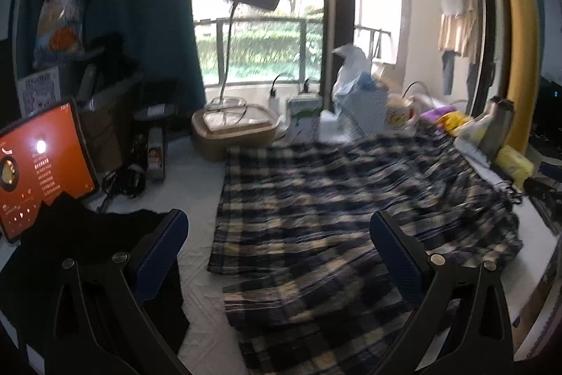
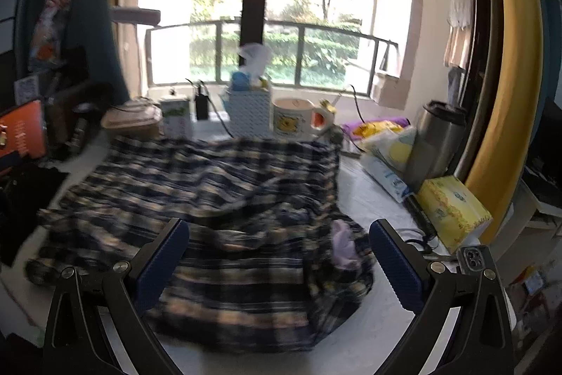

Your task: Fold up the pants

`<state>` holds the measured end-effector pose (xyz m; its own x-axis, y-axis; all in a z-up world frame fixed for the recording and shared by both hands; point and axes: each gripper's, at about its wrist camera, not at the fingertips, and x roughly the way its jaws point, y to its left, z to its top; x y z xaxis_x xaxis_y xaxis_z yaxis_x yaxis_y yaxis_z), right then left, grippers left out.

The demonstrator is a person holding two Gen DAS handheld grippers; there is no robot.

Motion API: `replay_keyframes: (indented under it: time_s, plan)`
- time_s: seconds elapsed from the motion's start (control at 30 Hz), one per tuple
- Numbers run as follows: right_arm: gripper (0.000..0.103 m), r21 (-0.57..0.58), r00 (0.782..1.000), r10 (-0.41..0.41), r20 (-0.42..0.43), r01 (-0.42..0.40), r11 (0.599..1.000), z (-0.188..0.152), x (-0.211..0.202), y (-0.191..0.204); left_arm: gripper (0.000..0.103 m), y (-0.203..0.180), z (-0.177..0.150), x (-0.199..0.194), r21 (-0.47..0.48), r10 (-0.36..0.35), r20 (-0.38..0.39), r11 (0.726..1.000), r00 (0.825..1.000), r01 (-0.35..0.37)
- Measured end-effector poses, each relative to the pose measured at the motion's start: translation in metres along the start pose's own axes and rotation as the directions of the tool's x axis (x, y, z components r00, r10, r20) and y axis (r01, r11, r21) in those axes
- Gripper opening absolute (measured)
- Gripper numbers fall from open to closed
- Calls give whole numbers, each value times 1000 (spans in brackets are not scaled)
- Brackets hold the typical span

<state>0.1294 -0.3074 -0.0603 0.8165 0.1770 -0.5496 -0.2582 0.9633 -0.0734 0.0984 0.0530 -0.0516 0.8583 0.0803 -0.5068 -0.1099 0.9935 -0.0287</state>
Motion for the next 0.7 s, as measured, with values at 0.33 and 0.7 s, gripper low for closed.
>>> replay_keyframes:
  time_s: [0.33,0.7]
  plan:
    - [92,83,993,-4,-118,14,996,-4,63,-73,102,35,18,66,-14,-19,-127,1000,992,17]
    - [78,29,972,97,-214,-93,995,86,210,-107,82,42,65,200,86,-73,-288,991,955,101]
